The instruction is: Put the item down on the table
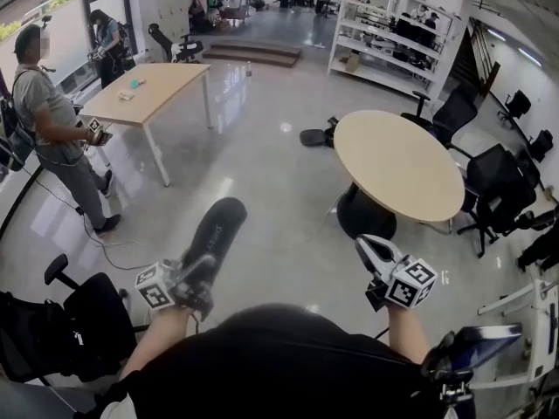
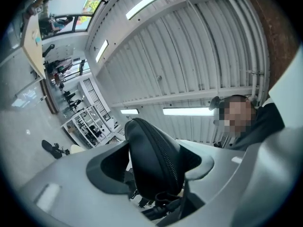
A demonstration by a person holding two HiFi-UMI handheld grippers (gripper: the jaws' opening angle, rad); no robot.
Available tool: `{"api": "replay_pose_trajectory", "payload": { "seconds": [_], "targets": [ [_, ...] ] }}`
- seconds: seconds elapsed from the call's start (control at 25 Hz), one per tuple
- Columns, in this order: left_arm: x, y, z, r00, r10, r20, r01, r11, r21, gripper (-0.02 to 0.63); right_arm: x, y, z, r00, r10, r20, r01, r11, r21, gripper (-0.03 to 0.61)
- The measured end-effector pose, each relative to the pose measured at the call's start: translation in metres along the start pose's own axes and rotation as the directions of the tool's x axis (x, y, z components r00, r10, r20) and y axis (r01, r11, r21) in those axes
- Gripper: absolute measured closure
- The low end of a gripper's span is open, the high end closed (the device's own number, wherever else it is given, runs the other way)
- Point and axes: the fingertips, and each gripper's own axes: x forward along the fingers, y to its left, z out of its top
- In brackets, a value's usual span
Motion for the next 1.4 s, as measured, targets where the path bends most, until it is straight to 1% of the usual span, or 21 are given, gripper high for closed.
{"api": "replay_pose_trajectory", "payload": {
  "seconds": [0.12, 0.2, 0.4, 0.56, 0.64, 0.72, 0.88, 1.0, 1.16, 1.28, 1.4],
  "targets": [
    [0.028, 0.017, -0.013, 1.0, -0.002, -0.007, 0.002, 1.0, -0.016, 0.314, 0.002, -0.033, -0.003, 1.0, 0.008, -0.006, -0.008, 1.0, 0.015, 0.565],
    [0.039, 0.033, -0.015, 1.0, 0.005, -0.019, -0.006, 1.0, -0.021, 0.314, 0.007, -0.051, -0.008, 1.0, 0.002, -0.006, -0.002, 1.0, 0.031, 0.565],
    [0.059, 0.077, -0.002, 1.0, 0.006, -0.029, -0.007, 1.0, -0.023, 0.314, 0.028, -0.091, -0.01, 0.999, -0.039, -0.016, 0.04, 0.997, 0.062, 0.565],
    [0.081, 0.127, 0.008, 0.999, -0.027, -0.036, 0.025, 0.998, -0.064, 0.314, 0.059, -0.117, 0.001, 0.997, -0.08, -0.02, 0.08, 0.996, 0.04, 0.565],
    [0.091, 0.158, 0.024, 0.998, -0.052, -0.039, 0.049, 0.995, -0.084, 0.315, 0.085, -0.126, 0.012, 0.995, -0.104, -0.015, 0.104, 0.994, 0.023, 0.565],
    [0.099, 0.189, 0.048, 0.996, -0.078, -0.043, 0.073, 0.993, -0.096, 0.316, 0.119, -0.133, 0.023, 0.993, -0.12, -0.009, 0.12, 0.993, 0.015, 0.565],
    [0.115, 0.253, 0.104, 0.989, -0.133, -0.07, 0.127, 0.989, -0.079, 0.316, 0.195, -0.151, 0.047, 0.989, -0.149, 0.019, 0.149, 0.989, -0.002, 0.565],
    [0.119, 0.298, 0.135, 0.987, -0.141, -0.076, 0.135, 0.987, -0.085, 0.316, 0.247, -0.163, 0.057, 0.987, -0.155, 0.033, 0.155, 0.988, 0.001, 0.565],
    [0.122, 0.352, 0.156, 0.99, -0.122, -0.073, 0.115, 0.988, -0.101, 0.316, 0.3, -0.181, 0.053, 0.989, -0.146, -0.014, 0.146, 0.989, -0.006, 0.565],
    [0.129, 0.376, 0.161, 0.992, -0.105, -0.066, 0.097, 0.989, -0.114, 0.316, 0.319, -0.204, 0.058, 0.988, -0.148, -0.031, 0.148, 0.989, 0.0, 0.565],
    [0.137, 0.408, 0.161, 0.995, -0.07, -0.07, 0.061, 0.991, -0.119, 0.316, 0.342, -0.237, 0.061, 0.989, -0.144, -0.029, 0.144, 0.989, 0.018, 0.565]
  ]
}}
